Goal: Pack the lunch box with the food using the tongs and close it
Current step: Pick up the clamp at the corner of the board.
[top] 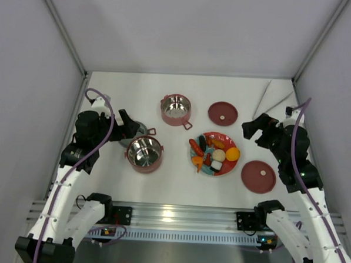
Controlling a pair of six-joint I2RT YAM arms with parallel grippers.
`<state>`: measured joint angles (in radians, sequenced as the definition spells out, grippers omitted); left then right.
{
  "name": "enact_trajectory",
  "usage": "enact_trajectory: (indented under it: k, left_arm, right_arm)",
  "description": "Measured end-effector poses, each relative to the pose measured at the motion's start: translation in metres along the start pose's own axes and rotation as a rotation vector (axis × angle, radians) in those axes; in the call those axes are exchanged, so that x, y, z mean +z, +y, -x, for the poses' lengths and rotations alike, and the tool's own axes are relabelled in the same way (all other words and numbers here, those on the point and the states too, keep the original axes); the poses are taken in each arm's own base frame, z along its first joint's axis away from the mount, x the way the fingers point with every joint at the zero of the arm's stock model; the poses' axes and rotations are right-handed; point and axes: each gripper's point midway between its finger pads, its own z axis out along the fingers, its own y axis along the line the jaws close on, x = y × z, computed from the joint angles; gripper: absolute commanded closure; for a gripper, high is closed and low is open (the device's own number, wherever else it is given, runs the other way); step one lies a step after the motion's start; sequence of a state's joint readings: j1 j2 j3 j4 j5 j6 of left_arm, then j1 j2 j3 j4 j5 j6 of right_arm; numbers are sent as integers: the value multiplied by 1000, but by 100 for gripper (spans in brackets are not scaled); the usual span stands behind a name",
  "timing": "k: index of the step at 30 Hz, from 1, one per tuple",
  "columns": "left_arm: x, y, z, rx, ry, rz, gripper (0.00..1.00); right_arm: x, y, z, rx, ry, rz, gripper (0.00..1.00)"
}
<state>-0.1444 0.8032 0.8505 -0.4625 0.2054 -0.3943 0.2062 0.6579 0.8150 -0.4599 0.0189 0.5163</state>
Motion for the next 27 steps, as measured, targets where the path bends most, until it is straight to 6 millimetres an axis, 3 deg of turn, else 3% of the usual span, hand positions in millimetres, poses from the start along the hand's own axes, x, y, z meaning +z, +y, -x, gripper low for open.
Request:
enact_trajectory:
  k: [8,14,17,20,23,27]
  left_arm:
    - [0,-1,-1,0,3,-7,1]
    - [0,-2,-1,0,6,-14,1]
    - [0,-2,-1,0,6,-14,1]
    - [0,-3,-1,-1,6,-15,1]
    - [0,-3,-1,-1,9,-18,1]
    - [2,-4,-2,-5,16,-24,1]
  right_arm:
    - [9,-11,15,-7,-6,-106,1]
    - [38,-36,41,-11,-16,-301,7]
    - [66,-69,64,40,-6,-417,21]
    - [93,-125,78,138,19,-549,30]
    - [122,-172,70,213,82,-650,35]
    - [169,-213,48,271,181,-727,42]
